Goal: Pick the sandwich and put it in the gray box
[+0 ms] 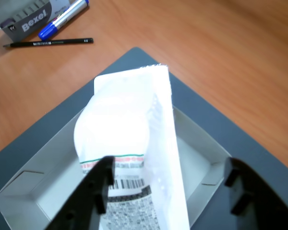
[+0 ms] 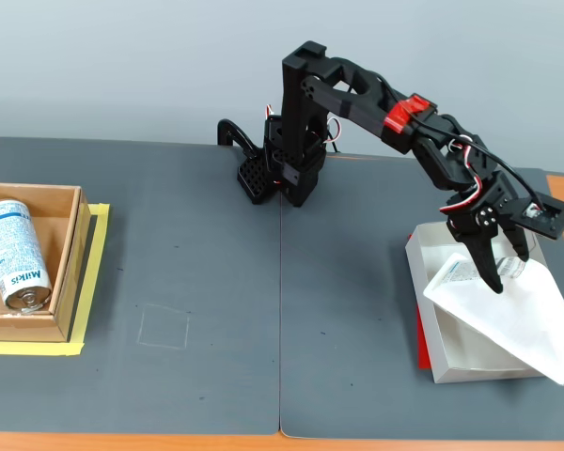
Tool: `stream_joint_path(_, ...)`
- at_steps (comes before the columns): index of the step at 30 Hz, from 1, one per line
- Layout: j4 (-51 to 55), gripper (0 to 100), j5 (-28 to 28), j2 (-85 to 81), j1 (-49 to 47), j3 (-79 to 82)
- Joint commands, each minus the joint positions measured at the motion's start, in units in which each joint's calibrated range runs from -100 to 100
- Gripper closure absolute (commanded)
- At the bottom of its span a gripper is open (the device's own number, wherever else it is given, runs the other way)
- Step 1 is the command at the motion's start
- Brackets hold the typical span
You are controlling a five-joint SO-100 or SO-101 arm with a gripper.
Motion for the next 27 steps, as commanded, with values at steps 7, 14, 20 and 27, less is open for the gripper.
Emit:
stream_joint_path(7,0.03,74,0.21,-10.45,4.09,5.79)
stream_joint_path(14,0.03,74,0.21,-17.99,8.79,14.2)
stream_joint_path(20,0.03,74,0.21,-24.27,13.41,21.08)
stream_joint_path(27,0.03,81,0.21,-31.3,19.01,28.86)
